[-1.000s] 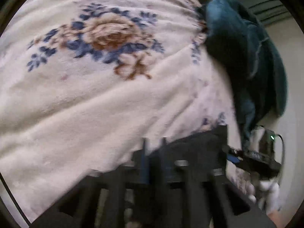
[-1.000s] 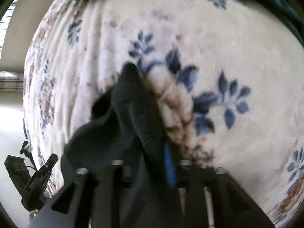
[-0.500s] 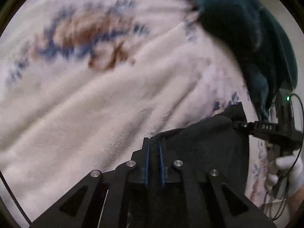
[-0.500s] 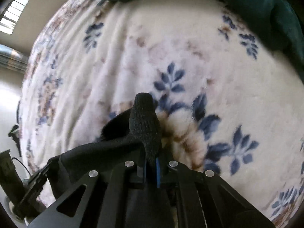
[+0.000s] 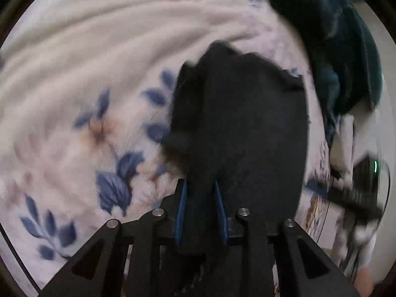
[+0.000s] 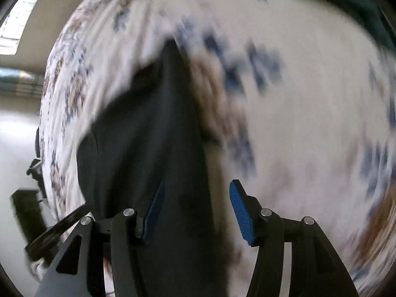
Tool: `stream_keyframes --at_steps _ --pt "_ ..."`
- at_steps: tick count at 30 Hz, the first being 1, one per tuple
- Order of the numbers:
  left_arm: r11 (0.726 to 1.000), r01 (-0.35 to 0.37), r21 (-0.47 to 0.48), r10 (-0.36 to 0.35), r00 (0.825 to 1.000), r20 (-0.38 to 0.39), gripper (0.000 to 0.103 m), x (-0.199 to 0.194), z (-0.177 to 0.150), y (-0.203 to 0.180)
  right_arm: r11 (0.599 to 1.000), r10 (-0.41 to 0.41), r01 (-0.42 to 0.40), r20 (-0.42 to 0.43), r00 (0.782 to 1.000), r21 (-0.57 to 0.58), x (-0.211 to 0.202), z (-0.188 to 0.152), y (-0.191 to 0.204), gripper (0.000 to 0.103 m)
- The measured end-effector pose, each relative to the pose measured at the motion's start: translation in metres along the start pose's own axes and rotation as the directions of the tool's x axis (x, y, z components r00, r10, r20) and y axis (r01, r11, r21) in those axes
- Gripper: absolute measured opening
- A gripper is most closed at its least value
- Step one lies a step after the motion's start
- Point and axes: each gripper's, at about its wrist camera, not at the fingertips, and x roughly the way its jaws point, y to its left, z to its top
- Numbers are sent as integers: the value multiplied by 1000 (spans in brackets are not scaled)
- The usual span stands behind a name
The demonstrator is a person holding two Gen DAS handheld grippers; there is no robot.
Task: Fold small clothes
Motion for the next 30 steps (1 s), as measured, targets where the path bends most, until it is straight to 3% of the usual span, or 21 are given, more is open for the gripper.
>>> stream_keyframes --at_steps 1,3,6,7,8,10,12,14,15,16,17,19,20,21,22,25,27,28,29,30 --pt "1000 -6 -8 6 999 36 7 -1 0 1 1000 10 -10 -25 1000 15 4 -14 -6 56" --pt "999 -26 21 24 997 78 4 -7 2 -3 999 15 -13 -54 998 39 15 -42 -15 56" --pt "984 -141 108 126 983 136 0 -9 11 -4 996 43 -38 -60 997 83 30 -68 -23 56" --pt "971 -216 104 199 968 150 0 -6 17 7 995 42 -38 -43 998 94 34 -73 -23 46" --pt "974 -213 82 202 971 128 0 -4 22 19 995 28 -26 -18 999 95 36 -74 -24 28" --pt "991 -132 9 130 986 109 0 -12 30 37 995 -54 54 -8 999 83 38 -71 -23 26" --pt "999 -45 19 42 990 135 1 -33 30 34 992 -48 50 -25 999 116 42 -65 -22 25" --pt "999 27 28 -30 994 109 9 -49 20 24 995 -28 34 -53 998 99 38 -64 -17 25" --pt "997 68 37 -72 993 98 24 -53 11 18 995 -14 18 -48 999 97 32 -67 -17 26" --pt "996 81 44 -84 993 88 49 -54 5 15 995 -5 10 -47 999 96 28 -69 -19 27" --pt "995 82 50 -86 994 71 57 -50 -2 10 995 7 -1 -59 998 98 23 -76 -22 36" --pt "995 82 55 -83 996 18 57 -33 -17 5 992 41 -33 -67 997 120 16 -92 -28 52" --pt "996 75 57 -74 997 -16 56 -22 -27 6 990 60 -50 -69 996 131 14 -100 -31 55" --pt "997 55 63 -54 998 -22 44 -14 -31 3 989 70 -59 -77 995 138 14 -107 -31 55" --pt "997 35 73 -35 999 -3 7 -9 -34 -1 989 68 -55 -94 993 141 18 -117 -33 56" --pt "991 -7 130 -1 998 68 6 -10 -34 -10 988 48 -27 -140 989 151 36 -140 -36 56" --pt "995 -13 103 2 995 100 6 -17 -21 -2 988 56 -33 -149 987 150 48 -151 -36 52" --pt "996 -3 91 -6 996 93 5 -16 -16 6 990 33 -15 -128 991 140 49 -152 -35 22" --pt "996 -9 90 1 996 94 5 -14 -13 13 992 -36 47 -102 994 114 47 -155 -35 7" --pt "994 -16 106 8 997 76 5 -9 -13 19 992 -39 50 -95 995 114 48 -154 -38 7"
